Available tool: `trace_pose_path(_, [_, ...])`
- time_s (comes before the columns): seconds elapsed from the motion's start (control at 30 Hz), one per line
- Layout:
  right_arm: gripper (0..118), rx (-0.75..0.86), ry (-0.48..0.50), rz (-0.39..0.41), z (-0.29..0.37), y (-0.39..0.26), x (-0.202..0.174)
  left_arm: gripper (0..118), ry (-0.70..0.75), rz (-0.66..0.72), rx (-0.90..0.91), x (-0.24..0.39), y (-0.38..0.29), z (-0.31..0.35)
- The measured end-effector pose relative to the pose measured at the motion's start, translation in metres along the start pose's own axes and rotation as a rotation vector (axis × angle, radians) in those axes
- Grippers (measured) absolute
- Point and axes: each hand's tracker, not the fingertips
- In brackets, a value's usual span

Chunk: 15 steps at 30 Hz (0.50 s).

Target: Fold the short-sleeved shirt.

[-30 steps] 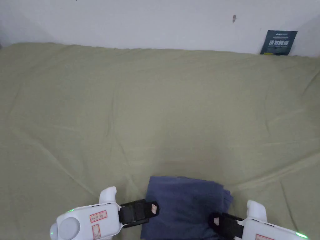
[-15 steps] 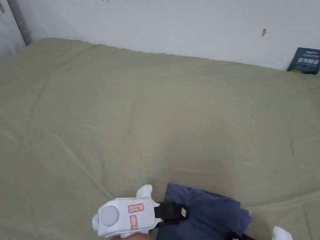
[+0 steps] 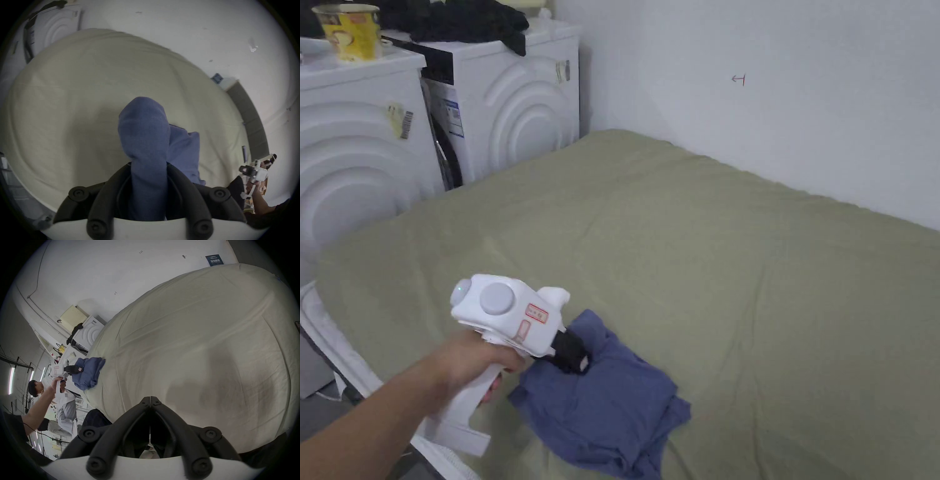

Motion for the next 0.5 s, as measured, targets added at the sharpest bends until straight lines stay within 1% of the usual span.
trace_pose_path(0.07, [0, -0.006, -0.010, 0.001, -0.002, -0.001, -0.003, 18, 0.059, 0.011, -0.031, -0.040, 0.009, 0.001])
trace_pose_path(0.13, [0, -0.015, -0.018, 0.004, -0.005, -0.002, -0.004, 18, 0.103, 0.052, -0.083, -0.068, 0.009, -0.010])
trace_pose_path(0.17, [0, -0.021, -0.023, 0.008, -0.006, -0.002, -0.005, 18, 0.093, 0.083, -0.105, -0.074, 0.007, -0.015])
trace_pose_path(0.2, [0, -0.024, -0.028, 0.011, -0.007, -0.001, -0.008, 21, 0.062, 0.107, -0.110, -0.078, 0.004, -0.021])
trace_pose_path(0.23, [0, -0.024, -0.031, 0.012, -0.007, -0.001, -0.011, 36, 0.066, 0.083, -0.086, -0.074, 0.005, -0.020])
trace_pose_path(0.3, [0, -0.012, -0.021, 0.002, -0.004, 0.001, -0.013, 85, 0.146, -0.010, -0.006, -0.068, 0.004, -0.014])
trace_pose_path(0.33, [0, -0.006, -0.014, -0.005, -0.003, 0.002, -0.013, 103, 0.108, -0.048, 0.021, -0.067, -0.003, -0.006])
trace_pose_path(0.37, [0, -0.004, -0.013, -0.005, -0.003, 0.004, -0.014, 107, 0.085, -0.055, 0.034, -0.068, -0.004, 0.000])
trace_pose_path(0.4, [0, -0.001, -0.018, -0.004, -0.003, 0.005, -0.014, 107, 0.083, -0.029, 0.031, -0.072, -0.006, 0.008])
trace_pose_path(0.43, [0, 0.000, -0.028, -0.001, -0.003, 0.006, -0.015, 107, 0.111, -0.014, 0.033, -0.074, -0.009, 0.020])
trace_pose_path(0.47, [1, -0.002, -0.028, -0.002, -0.002, 0.007, -0.014, 107, 0.167, -0.018, 0.044, -0.075, -0.012, 0.033])
trace_pose_path(0.5, [1, -0.002, -0.027, -0.002, -0.001, 0.008, -0.013, 107, 0.226, -0.045, 0.062, -0.076, -0.014, 0.044])
